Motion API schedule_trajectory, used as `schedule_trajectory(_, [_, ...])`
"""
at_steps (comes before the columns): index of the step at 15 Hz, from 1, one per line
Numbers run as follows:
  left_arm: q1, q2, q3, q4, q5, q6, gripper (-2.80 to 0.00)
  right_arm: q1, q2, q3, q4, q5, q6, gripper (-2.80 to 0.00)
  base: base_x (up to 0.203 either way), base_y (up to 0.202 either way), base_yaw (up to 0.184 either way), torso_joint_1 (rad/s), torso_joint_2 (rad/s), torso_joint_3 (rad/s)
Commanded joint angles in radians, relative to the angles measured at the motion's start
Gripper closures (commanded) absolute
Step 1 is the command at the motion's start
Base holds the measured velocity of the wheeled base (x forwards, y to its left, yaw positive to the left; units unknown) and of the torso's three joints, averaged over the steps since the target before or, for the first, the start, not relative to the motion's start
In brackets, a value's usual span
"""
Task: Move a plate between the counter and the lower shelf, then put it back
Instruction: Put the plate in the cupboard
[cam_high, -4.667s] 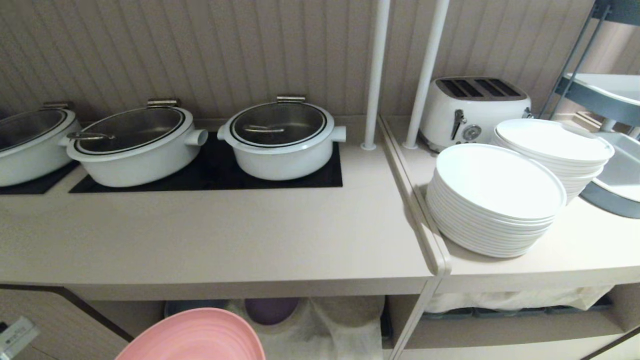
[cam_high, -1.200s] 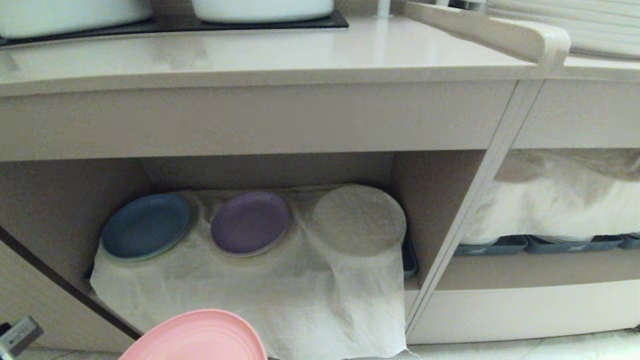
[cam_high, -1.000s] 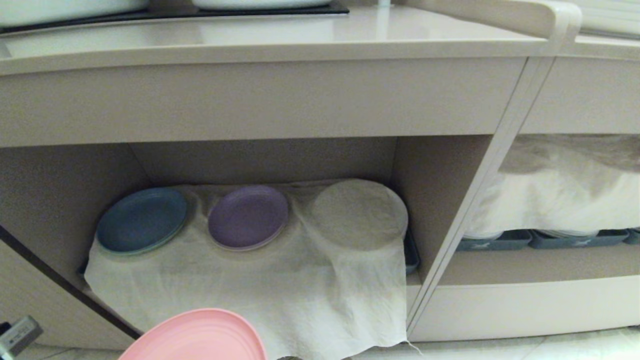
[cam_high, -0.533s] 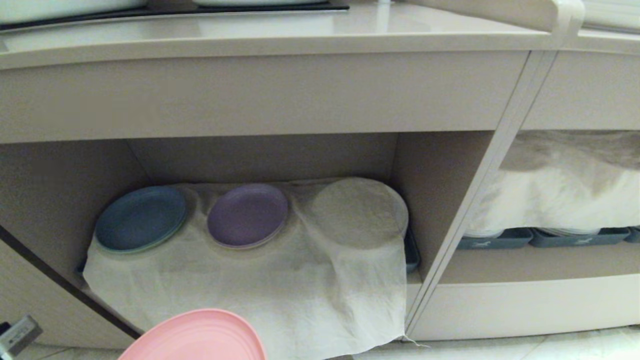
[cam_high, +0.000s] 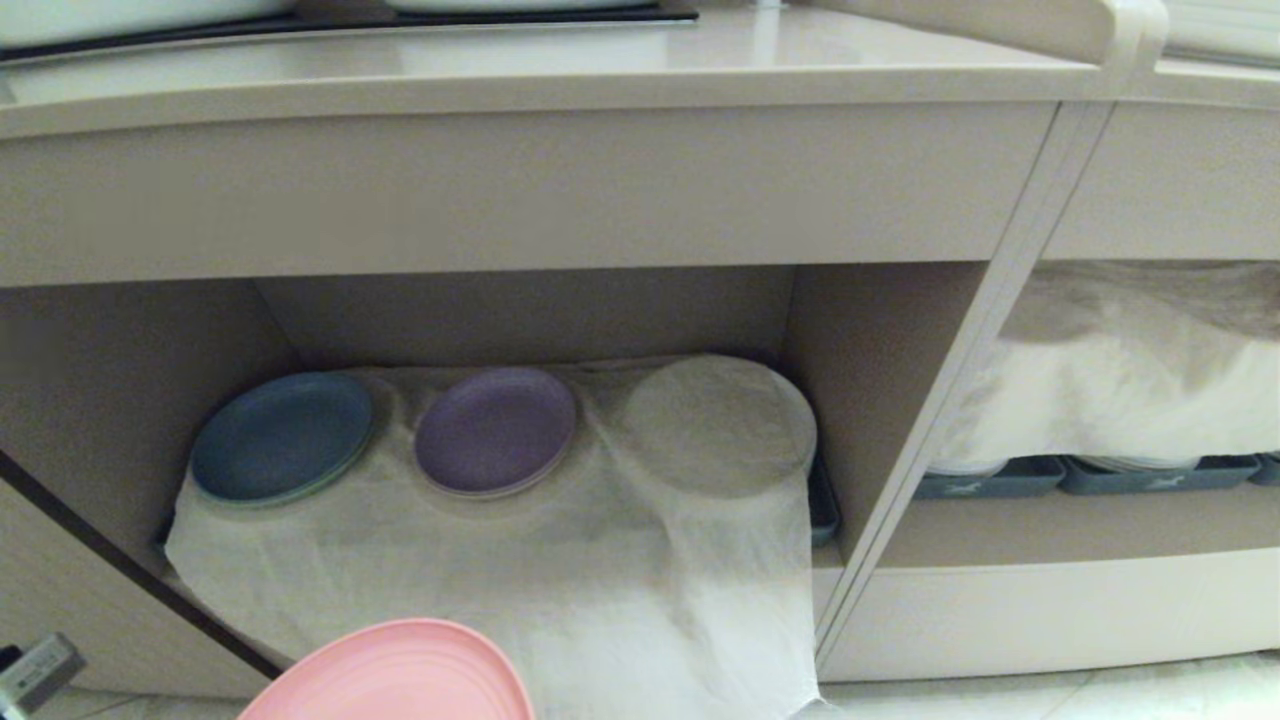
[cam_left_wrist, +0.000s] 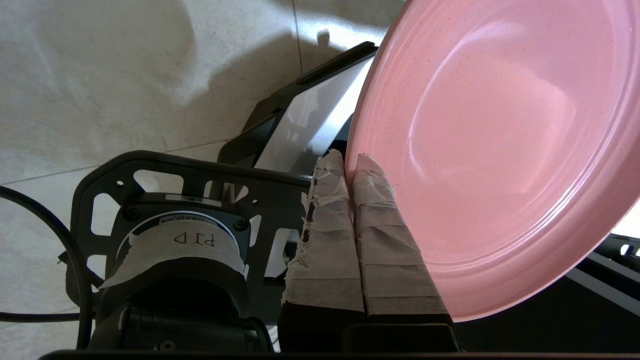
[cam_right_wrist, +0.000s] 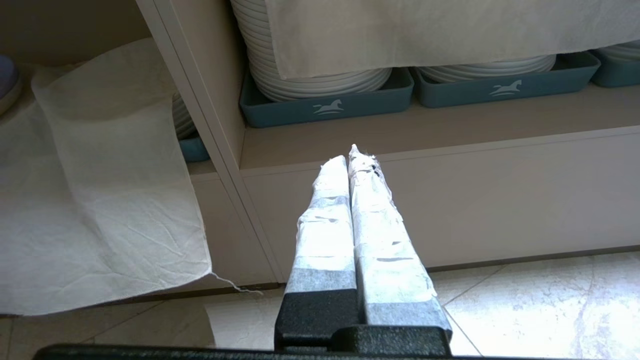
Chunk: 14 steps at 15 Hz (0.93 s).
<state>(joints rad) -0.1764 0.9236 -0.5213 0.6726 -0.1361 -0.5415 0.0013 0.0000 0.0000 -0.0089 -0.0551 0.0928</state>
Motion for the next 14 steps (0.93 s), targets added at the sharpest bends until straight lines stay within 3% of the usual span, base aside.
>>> schedule_trajectory(1, [0.0, 0.0, 0.0, 0.004, 0.0, -0.003, 0.0, 0.0, 0.0, 0.0, 0.0, 0.0, 0.001, 0.0, 0.0, 0.0, 0.0, 0.0, 0.0, 0.0])
schedule_trajectory(14, [0.002, 0.0, 0.0, 0.002, -0.011, -0.003, 0.0, 0.0, 0.0, 0.0, 0.0, 0.0, 0.001, 0.0, 0.0, 0.0, 0.0, 0.0, 0.0, 0.0])
